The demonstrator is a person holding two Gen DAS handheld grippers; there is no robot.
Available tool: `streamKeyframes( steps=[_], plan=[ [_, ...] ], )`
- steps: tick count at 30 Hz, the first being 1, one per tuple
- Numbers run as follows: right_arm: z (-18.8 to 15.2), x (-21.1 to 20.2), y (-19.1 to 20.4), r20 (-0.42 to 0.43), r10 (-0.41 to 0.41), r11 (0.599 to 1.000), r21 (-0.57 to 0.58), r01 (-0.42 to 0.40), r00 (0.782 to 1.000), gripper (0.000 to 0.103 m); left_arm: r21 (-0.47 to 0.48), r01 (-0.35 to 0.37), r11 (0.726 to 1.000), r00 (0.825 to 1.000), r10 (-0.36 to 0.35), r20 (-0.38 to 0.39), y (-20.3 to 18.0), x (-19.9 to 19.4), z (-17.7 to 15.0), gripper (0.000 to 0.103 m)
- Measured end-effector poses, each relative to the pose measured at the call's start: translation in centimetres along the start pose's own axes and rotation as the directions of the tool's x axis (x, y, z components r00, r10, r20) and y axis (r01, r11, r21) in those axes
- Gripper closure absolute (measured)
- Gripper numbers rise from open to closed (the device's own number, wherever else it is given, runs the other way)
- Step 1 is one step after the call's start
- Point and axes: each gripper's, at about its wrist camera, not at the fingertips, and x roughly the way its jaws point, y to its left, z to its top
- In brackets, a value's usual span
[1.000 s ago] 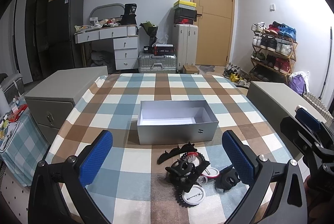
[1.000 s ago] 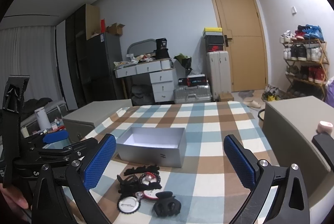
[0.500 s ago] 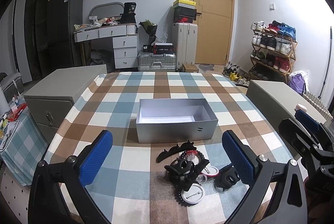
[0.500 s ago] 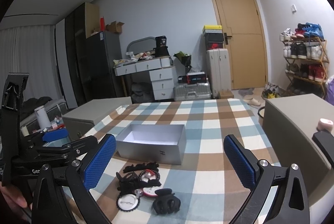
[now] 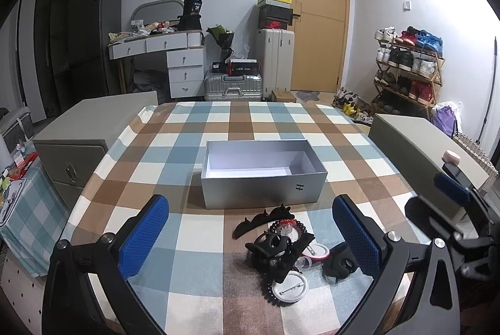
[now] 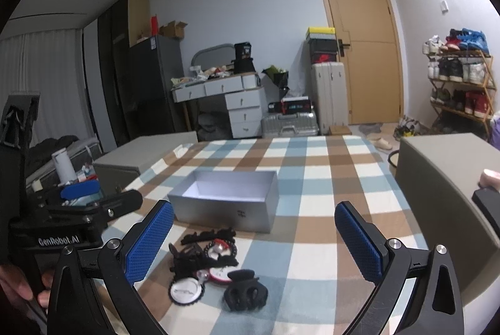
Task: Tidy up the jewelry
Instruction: 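Lower the right gripper onto the black hair claw clip and close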
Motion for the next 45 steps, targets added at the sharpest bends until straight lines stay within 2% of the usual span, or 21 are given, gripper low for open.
streamKeyframes(
  steps=[8,14,19,21,23,28,30,34,36,38,39,45],
  plan=[
    [-2.3,2.5,-0.8,-0.14,0.045,0.999,0.023,-0.043,0.989,0.0,-0.009,-0.026,1.0,0.999,0.025,-0.035,1.2,1.2,-0.9,0.001],
    [-4.2,4.6,-1.7,-0.247,0.101,0.993,0.091,-0.081,0.964,0.0,-0.018,-0.051,0.999,0.996,0.049,-0.072,2.3,1.9,-2.0,0.001],
    [-5.2,5.8,-1.5,-0.306,0.129,0.989,0.107,-0.1,0.943,0.006,-0.013,-0.068,0.998,0.993,0.067,-0.102,2.8,2.3,-3.1,0.001],
    [-5.6,6.2,-1.4,-0.33,0.148,0.986,0.117,-0.115,0.932,0.013,-0.019,-0.069,0.997,0.991,0.066,-0.116,3.1,2.4,-3.5,0.001],
    [-5.9,6.5,-1.4,-0.344,0.152,0.986,0.121,-0.117,0.927,0.015,-0.022,-0.068,0.997,0.99,0.065,-0.129,3.4,2.4,-3.8,0.001],
    [-6.2,6.8,-1.5,-0.356,0.167,0.983,0.137,-0.125,0.919,0.025,-0.022,-0.064,0.998,0.987,0.06,-0.147,3.8,2.6,-4.3,0.001],
    [-6.3,7.0,-1.7,-0.366,0.172,0.981,0.145,-0.126,0.915,0.035,-0.022,-0.064,0.998,0.986,0.06,-0.156,3.9,2.9,-4.6,0.001],
    [-6.4,7.2,-1.8,-0.376,0.193,0.976,0.166,-0.139,0.906,0.045,-0.023,-0.063,0.998,0.983,0.058,-0.174,4.1,3.0,-5.2,0.001],
    [-6.6,7.3,-1.8,-0.389,0.195,0.976,0.166,-0.14,0.9,0.059,-0.024,-0.058,0.998,0.982,0.053,-0.181,4.2,3.1,-5.4,0.001],
    [-6.6,7.3,-1.9,-0.385,0.202,0.974,0.179,-0.142,0.9,0.061,-0.023,-0.052,0.998,0.981,0.047,-0.186,4.4,3.0,-5.6,0.001],
    [-6.6,7.2,-2.1,-0.381,0.204,0.972,0.192,-0.138,0.902,0.066,-0.024,-0.049,0.999,0.981,0.043,-0.188,4.5,3.0,-5.6,0.001],
    [-6.5,7.0,-2.8,-0.366,0.211,0.965,0.227,-0.132,0.906,0.068,-0.03,-0.024,0.999,0.98,0.018,-0.196,4.7,3.1,-5.7,0.001]
  ],
)
